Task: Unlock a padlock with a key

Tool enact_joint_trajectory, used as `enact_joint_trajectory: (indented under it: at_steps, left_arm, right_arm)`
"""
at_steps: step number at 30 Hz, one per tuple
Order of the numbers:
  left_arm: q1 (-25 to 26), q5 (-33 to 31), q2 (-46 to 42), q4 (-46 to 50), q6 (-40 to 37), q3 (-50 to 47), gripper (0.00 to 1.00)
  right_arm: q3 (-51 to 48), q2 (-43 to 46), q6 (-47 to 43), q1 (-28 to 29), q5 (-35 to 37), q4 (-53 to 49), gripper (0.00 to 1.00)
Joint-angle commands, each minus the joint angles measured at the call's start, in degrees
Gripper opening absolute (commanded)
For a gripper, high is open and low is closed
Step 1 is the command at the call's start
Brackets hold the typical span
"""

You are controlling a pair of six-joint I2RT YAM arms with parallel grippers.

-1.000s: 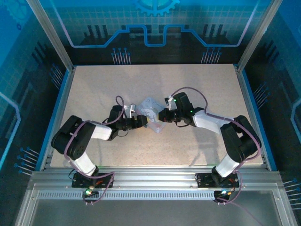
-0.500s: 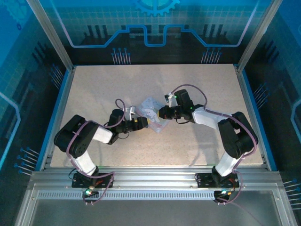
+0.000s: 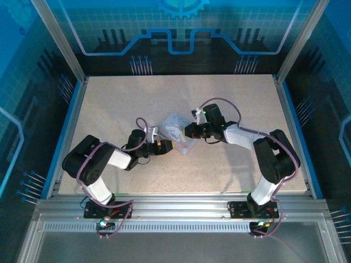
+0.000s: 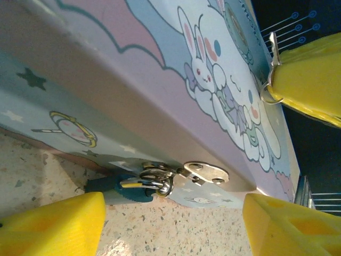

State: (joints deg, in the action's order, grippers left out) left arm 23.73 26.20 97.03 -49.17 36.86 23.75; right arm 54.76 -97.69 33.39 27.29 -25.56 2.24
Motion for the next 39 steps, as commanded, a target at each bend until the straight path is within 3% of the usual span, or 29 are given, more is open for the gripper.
enact_joint_trajectory:
  at_steps: [1, 17, 25, 39]
  left_arm:
    - [0.4, -4.3, 0.8, 3.9, -4.6, -0.5, 0.69]
    - [2.3, -15.1, -4.2, 12.6, -18.4, 1.2, 0.7]
    - [2.8, -12.3, -1.4, 11.3, -18.1, 3.1, 0.69]
    - [4.1, -7.4, 2.1, 11.0, -15.3, 5.9, 0.55]
  right_arm:
    - [-0.5, -1.1, -0.4, -0.8, 1.0, -2.4, 0.0]
    - [-1.0, -0.6, -0.5, -0.7, 1.4, -2.5, 0.0]
    - [-0.9, -0.3, -0.4, -0.8, 1.6, -2.8, 0.0]
    - [-0.7, 0.1, -0.7, -0.7, 1.9, -3.7, 0.0]
